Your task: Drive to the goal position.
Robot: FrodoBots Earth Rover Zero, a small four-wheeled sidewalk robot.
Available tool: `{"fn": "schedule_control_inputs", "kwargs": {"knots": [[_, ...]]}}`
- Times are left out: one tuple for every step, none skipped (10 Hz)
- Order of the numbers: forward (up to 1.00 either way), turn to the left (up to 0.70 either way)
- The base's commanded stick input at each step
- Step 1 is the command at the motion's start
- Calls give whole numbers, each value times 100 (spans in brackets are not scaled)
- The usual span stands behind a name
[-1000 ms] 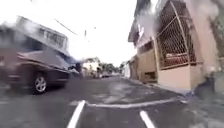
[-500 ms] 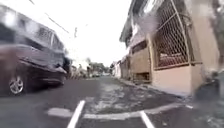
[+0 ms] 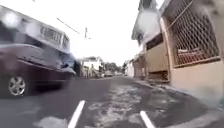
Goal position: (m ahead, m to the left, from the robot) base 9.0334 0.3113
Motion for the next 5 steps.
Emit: {"fn": "schedule_control_inputs", "kwargs": {"knots": [[100, 24], [100, 11], [100, -14], [100, -39], [100, -34]]}}
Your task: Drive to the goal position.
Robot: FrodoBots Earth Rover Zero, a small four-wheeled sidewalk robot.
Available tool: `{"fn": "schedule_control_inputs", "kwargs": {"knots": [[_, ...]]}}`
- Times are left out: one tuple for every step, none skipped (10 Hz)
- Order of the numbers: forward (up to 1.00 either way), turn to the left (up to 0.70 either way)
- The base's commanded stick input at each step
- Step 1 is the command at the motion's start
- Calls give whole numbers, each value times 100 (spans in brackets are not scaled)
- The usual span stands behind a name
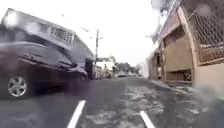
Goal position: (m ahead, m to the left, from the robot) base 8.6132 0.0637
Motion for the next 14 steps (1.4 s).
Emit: {"fn": "schedule_control_inputs", "kwargs": {"knots": [[100, -35], [100, -39], [100, -40], [100, -40], [100, -14], [100, 0], [100, 7], [100, 17], [100, 22], [100, 24], [100, 23], [100, 12], [100, 23], [100, 9]]}}
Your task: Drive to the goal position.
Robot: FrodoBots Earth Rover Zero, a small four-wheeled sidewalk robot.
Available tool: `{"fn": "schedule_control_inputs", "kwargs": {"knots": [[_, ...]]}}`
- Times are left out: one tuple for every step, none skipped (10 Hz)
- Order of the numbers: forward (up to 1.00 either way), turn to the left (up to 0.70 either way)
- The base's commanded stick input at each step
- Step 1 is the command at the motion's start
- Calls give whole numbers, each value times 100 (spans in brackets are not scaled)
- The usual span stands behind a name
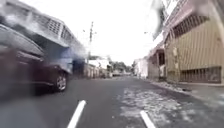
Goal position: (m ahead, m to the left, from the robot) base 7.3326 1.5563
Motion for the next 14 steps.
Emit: {"fn": "schedule_control_inputs", "kwargs": {"knots": [[100, -12], [100, -34], [100, -39], [100, -40], [100, -40], [100, -40], [100, -37], [100, -26], [100, -15], [100, -3], [100, 8], [100, 18], [100, 22], [100, 24]]}}
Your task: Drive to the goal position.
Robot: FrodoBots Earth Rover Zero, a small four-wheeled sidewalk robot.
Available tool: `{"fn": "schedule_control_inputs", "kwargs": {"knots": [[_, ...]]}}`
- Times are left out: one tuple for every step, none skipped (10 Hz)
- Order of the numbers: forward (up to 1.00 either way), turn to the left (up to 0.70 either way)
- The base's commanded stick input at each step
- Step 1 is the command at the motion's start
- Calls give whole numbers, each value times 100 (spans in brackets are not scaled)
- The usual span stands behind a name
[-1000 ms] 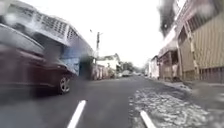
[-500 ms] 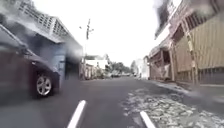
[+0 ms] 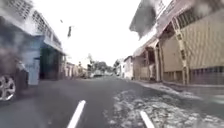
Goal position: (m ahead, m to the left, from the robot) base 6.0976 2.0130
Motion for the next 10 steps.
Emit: {"fn": "schedule_control_inputs", "kwargs": {"knots": [[100, 22], [100, 19], [100, 17], [100, 18], [100, 16], [100, 12], [100, 1], [100, 9], [100, -26], [100, -29]]}}
